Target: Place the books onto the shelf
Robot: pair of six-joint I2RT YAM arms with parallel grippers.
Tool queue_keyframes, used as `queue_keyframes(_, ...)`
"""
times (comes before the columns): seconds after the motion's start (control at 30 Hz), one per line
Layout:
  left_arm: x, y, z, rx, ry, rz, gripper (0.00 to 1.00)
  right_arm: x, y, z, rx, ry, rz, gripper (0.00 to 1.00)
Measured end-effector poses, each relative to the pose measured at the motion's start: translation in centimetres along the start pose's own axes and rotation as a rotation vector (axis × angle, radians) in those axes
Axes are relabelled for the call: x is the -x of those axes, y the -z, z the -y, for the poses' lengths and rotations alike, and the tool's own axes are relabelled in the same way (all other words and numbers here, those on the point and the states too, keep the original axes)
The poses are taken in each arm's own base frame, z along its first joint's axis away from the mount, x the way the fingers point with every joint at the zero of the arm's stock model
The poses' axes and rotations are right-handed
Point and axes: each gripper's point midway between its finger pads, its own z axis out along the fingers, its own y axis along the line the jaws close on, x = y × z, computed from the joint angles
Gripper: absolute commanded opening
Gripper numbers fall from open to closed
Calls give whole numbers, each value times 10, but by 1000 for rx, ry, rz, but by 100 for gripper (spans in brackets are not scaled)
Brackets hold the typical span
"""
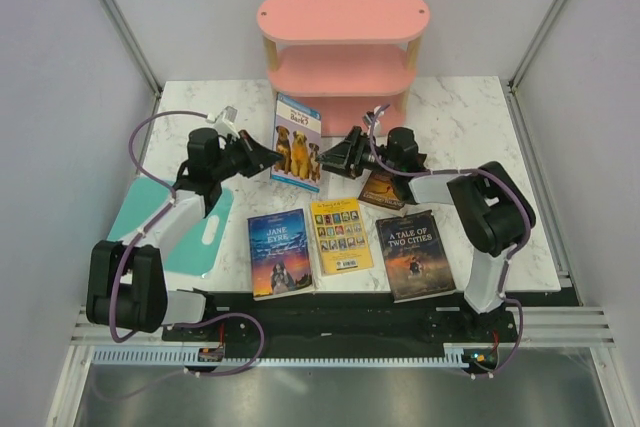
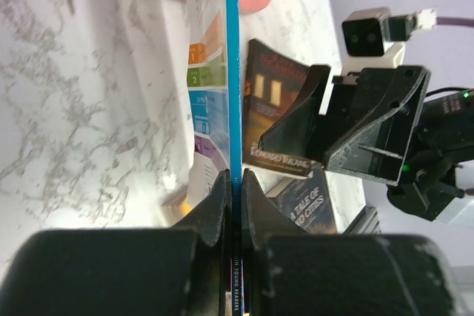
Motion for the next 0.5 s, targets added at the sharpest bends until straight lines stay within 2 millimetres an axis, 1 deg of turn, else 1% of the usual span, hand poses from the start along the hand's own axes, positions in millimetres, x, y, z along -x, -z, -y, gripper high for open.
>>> queue_keyframes(0.03,4,0,5,-15,-3,5,2,3,2,-6,6,8,16,73)
queue_keyframes(0.1,12,1,15,-44,-7,23,2,4,8,-12,-3,13,37,73)
queue_keyframes(0.2,22,4,30,-84,-7,49,2,6,21,-20,-46,29,71,79)
queue_keyframes(0.3,26,7,40,-109,-1,51,2,12,32,-31,-72,62,106,80)
queue_keyframes(0.4,29,8,48,-136,11,47,2,20,41,-46,-71,101,143,81)
queue_keyframes(0.5,31,10,57,-174,36,50,2,26,44,-48,-76,116,166,81)
